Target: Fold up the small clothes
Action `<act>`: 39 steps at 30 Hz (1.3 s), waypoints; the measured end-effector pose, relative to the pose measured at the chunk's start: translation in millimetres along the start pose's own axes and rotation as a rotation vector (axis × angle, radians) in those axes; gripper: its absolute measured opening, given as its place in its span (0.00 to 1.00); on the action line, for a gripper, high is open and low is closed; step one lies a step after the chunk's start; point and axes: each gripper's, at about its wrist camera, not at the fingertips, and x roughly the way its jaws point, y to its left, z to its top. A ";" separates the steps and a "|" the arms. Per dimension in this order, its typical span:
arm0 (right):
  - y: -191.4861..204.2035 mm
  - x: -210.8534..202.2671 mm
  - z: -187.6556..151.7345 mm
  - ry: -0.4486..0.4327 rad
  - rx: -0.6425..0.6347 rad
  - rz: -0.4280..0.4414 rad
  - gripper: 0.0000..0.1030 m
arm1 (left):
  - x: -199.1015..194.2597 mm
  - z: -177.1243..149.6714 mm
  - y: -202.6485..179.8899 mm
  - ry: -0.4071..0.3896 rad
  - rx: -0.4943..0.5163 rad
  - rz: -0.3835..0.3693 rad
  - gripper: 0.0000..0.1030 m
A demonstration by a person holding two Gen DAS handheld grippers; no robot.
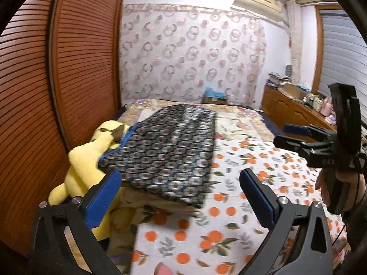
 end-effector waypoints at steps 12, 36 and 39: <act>-0.8 -141.3 -42.8 -0.103 0.118 -0.284 0.83 | -12.0 12.6 -84.7 -0.056 0.069 -0.084 1.00; 31.1 -212.5 -58.1 -0.210 0.202 -0.481 0.83 | -46.4 37.4 -141.9 -0.115 0.106 -0.119 1.00; 31.4 -211.1 -60.7 -0.212 0.205 -0.483 0.83 | -45.4 36.6 -142.0 -0.114 0.106 -0.120 1.00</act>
